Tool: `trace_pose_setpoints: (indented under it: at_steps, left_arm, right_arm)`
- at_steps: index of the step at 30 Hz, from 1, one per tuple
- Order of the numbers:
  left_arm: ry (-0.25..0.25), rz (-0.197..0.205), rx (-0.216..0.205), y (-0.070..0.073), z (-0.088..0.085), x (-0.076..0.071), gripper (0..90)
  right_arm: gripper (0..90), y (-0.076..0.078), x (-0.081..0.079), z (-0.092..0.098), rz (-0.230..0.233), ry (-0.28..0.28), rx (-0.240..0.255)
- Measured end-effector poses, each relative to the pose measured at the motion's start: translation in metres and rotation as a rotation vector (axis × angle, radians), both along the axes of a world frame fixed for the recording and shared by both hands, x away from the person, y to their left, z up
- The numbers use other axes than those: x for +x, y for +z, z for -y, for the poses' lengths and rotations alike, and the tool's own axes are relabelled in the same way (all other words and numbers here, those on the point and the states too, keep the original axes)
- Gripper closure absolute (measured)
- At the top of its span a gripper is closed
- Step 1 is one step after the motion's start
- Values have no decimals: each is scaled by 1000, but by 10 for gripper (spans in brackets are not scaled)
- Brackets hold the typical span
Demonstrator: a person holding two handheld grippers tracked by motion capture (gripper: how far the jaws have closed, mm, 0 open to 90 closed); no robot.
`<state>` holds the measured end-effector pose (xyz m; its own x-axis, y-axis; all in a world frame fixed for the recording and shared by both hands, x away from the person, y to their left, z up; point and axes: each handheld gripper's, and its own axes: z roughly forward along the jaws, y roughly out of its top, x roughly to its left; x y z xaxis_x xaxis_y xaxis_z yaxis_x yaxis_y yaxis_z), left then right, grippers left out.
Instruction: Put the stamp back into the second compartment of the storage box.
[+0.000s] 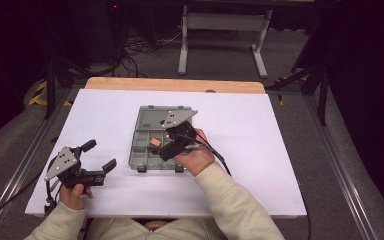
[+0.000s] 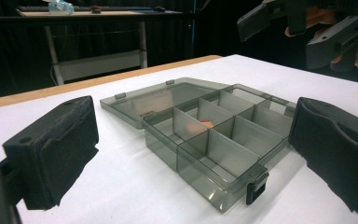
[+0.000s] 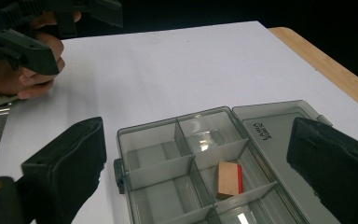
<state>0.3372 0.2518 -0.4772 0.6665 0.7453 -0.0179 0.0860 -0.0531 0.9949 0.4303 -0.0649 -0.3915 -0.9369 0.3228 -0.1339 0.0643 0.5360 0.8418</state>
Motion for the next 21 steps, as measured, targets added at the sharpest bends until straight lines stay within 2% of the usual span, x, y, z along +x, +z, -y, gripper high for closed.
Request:
trace_pose_setpoints:
  at_steps: [9, 21]
  left_arm:
    - [0, -4, -5, 0, 0, 0, 23]
    - [2, -4, -5, 0, 1, 0, 23]
  right_arm:
    - [17, 8, -9, 9, 1, -2, 10]
    - [15, 19, -30, 46, 46, -34, 79]
